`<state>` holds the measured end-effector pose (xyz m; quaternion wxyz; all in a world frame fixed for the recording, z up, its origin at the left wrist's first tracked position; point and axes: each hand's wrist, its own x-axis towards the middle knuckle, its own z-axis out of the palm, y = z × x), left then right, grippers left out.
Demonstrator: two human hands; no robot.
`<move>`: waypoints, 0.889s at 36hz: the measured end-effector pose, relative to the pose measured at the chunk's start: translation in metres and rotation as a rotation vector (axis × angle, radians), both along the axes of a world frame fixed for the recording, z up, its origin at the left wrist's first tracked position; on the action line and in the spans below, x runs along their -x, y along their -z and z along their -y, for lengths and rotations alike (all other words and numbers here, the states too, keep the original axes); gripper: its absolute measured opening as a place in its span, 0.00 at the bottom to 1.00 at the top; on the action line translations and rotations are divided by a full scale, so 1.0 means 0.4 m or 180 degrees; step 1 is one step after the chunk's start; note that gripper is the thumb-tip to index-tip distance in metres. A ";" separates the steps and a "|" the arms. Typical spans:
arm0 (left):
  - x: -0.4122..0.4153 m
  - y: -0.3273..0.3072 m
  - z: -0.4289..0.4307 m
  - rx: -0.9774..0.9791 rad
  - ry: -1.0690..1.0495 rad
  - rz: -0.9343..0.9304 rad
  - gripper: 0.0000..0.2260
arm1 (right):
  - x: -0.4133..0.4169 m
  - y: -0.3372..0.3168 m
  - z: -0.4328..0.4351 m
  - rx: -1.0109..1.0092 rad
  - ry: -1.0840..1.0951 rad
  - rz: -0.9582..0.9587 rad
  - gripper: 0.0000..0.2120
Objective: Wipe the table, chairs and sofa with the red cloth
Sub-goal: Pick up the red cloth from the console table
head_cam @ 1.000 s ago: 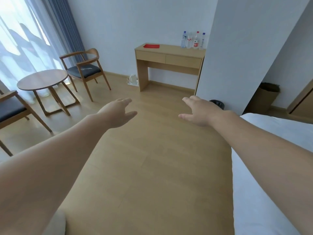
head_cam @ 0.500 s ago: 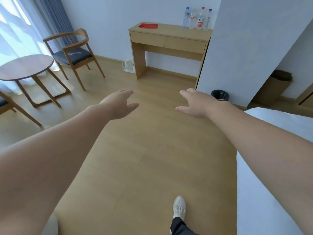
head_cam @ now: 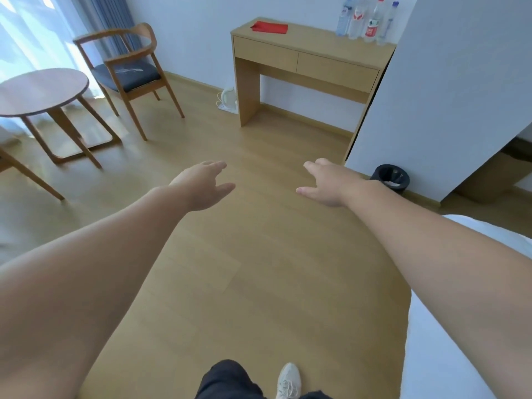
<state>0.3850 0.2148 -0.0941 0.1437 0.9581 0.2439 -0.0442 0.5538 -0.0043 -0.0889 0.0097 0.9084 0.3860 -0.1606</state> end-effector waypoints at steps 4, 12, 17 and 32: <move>-0.055 0.018 -0.076 0.0038 -0.0029 -0.0007 0.29 | -0.062 0.020 -0.082 0.0036 -0.0064 -0.0010 0.34; -0.200 0.057 -0.301 0.0111 -0.0020 -0.0079 0.29 | -0.186 0.050 -0.296 0.0025 0.0017 -0.0034 0.33; -0.295 0.061 -0.450 0.0151 0.0082 -0.0088 0.28 | -0.263 0.052 -0.446 0.0129 0.0073 0.0005 0.32; -0.529 0.058 -0.725 0.0118 0.0300 -0.0179 0.28 | -0.449 0.044 -0.686 0.0231 0.0150 0.0087 0.32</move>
